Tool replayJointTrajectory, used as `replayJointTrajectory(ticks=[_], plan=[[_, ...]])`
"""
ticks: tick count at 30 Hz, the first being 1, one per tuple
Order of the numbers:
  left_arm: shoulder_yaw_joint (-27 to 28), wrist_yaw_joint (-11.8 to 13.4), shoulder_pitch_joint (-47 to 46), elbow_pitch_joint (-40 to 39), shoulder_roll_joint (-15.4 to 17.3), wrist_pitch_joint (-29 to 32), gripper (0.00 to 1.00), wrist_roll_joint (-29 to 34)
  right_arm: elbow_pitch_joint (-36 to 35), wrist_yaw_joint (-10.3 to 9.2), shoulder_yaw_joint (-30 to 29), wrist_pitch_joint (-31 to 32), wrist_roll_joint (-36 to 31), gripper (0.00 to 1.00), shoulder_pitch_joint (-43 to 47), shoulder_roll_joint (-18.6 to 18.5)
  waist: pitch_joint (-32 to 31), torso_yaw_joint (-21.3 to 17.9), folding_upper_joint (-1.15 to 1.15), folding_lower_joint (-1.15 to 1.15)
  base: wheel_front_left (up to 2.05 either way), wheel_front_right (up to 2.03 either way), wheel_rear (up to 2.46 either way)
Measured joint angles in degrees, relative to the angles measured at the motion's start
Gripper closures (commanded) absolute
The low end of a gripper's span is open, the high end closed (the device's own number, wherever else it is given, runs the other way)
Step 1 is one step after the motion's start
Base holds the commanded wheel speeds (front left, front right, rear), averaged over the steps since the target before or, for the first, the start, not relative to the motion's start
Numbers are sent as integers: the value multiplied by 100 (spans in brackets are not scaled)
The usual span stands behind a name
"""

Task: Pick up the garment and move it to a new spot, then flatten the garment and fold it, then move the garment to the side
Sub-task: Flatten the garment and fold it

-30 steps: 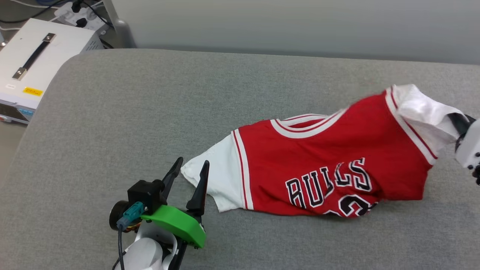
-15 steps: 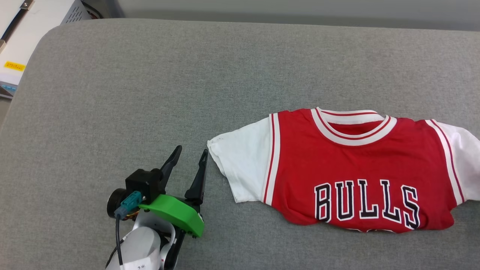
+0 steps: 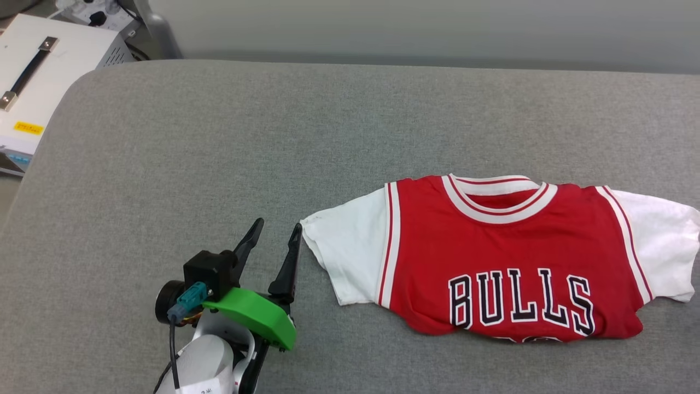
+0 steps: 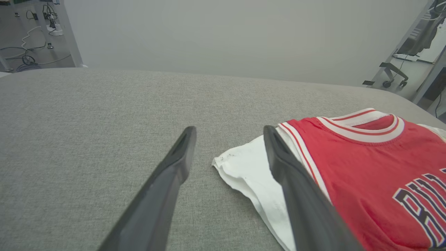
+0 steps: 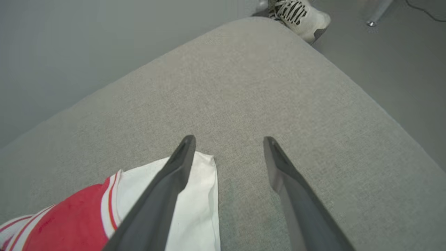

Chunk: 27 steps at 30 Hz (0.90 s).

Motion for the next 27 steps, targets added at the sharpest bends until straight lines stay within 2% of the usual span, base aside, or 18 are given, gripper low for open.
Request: replayJointTrajectory(ticks=[7,12,19,27], plan=[[116,0,155,-145,-31,0,0,-75,-1330,1,1506,-1009,600,0,612,-219,-327,-88,0,0,0,0,0],[241,0,322,-218,-102,-1,0,-210,-2232,1,2178,-1913,1035,0,1294,-277,-560,-159,0,0,0,0,0],[485,-13,631,-237,-242,-1,0,-364,-3073,1,2744,-2932,1056,0,2394,-48,-826,-245,0,0,0,0,0],[522,-64,860,-74,-281,0,0,-361,-3255,1,3045,-3410,994,0,3239,470,-929,-327,0,0,0,0,0]])
